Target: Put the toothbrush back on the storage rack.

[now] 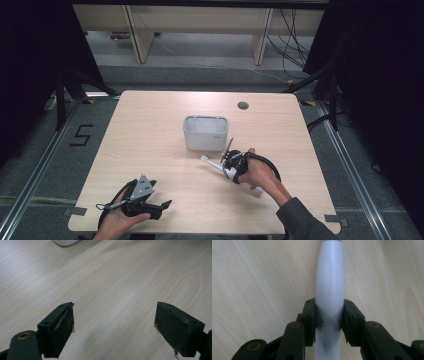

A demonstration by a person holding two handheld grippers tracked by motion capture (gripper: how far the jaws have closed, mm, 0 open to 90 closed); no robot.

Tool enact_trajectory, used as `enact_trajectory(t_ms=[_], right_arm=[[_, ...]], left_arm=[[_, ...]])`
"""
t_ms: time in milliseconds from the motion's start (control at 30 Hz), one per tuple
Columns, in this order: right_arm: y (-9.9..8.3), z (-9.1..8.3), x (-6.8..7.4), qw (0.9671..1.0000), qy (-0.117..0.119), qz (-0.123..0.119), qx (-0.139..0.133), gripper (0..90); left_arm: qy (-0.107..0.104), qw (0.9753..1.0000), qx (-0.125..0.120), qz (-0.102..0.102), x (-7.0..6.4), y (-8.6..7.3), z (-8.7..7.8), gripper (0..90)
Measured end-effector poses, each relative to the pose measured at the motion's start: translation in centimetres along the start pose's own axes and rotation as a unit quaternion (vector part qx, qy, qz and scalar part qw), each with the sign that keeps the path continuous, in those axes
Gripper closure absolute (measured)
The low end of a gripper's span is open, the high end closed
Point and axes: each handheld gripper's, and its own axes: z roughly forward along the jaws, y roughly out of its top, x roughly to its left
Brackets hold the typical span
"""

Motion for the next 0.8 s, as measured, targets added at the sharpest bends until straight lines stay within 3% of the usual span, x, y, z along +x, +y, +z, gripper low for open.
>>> enact_trajectory(t_ms=[33,67,133,167,200,233,300,333,367,400,433,500,600,633,667,700,733,767,800], right_arm=[[-0.2,-0.4,0.1,1.0,0.001,0.004,-0.008,66.6],[-0.2,-0.4,0.1,1.0,0.001,0.004,-0.008,66.7],[-0.6,-1.8,0.4,0.9993,0.002,0.016,-0.034,66.7],[-0.9,-2.2,0.1,0.9987,0.007,0.0,-0.051,66.7],[-0.9,-2.2,0.1,0.9987,0.007,0.0,-0.051,66.7],[-1.0,-2.8,0.3,0.9982,0.005,0.014,-0.057,66.7],[-1.5,-4.3,0.2,0.9941,0.005,0.008,-0.108,66.7],[-1.5,-4.3,0.2,0.9941,0.005,0.008,-0.108,66.7],[-1.8,-5.2,0.2,0.991,0.012,0.019,-0.132,66.7],[-1.8,-5.2,0.2,0.991,0.012,0.019,-0.132,66.7],[-1.9,-6.0,-0.2,0.9873,0.011,0.016,-0.158,66.6],[-1.9,-6.3,-0.2,0.9859,0.011,0.019,-0.166,66.7],[-2.0,-7.2,-0.6,0.9804,0.009,0.026,-0.195,66.7],[-1.9,-7.7,-1.0,0.9746,0.009,0.03,-0.222,66.7],[-1.9,-7.7,-1.0,0.9746,0.009,0.03,-0.222,66.7],[-1.9,-8.0,-1.3,0.9714,0.008,0.039,-0.234,66.7],[-1.9,-8.0,-1.3,0.9714,0.008,0.039,-0.234,66.7],[-1.8,-8.2,-1.4,0.9681,0.007,0.049,-0.246,66.7],[-1.7,-8.3,-1.8,0.9654,0.005,0.042,-0.257,66.7]], left_arm=[[-0.006,1.0,0.007,-0.002,0.0,0.0,-0.1,15.4],[-0.001,1.0,-0.002,-0.004,-0.1,0.0,0.0,15.4],[0.002,1.0,-0.001,-0.001,0.0,0.0,0.0,15.4],[0.001,1.0,-0.001,-0.001,0.0,0.0,0.0,15.4],[0.001,1.0,-0.001,-0.001,0.0,0.0,0.0,15.4],[0.0,1.0,0.0,-0.002,0.0,0.0,0.0,15.4],[0.0,1.0,-0.002,-0.003,0.0,0.0,0.1,15.4],[0.0,1.0,-0.002,-0.003,0.0,0.0,0.1,15.4],[0.001,1.0,0.0,-0.002,0.0,0.0,0.1,15.4],[0.001,1.0,0.0,-0.002,0.0,0.0,0.1,15.4],[0.002,1.0,0.003,0.001,0.0,-0.1,0.1,15.4],[0.002,1.0,-0.001,-0.001,0.0,-0.1,0.1,15.4],[0.003,1.0,0.001,-0.002,0.0,-0.1,0.1,15.4],[0.004,1.0,-0.001,0.0,0.0,-0.1,0.1,15.4],[0.004,1.0,-0.001,0.0,0.0,-0.1,0.1,15.4],[0.001,1.0,-0.001,-0.002,0.0,-0.1,0.1,15.4],[0.001,1.0,-0.001,-0.002,0.0,-0.1,0.1,15.4],[0.002,1.0,-0.001,-0.002,0.0,-0.1,0.1,15.4],[0.003,1.0,-0.002,-0.001,0.0,-0.1,0.1,15.4]])
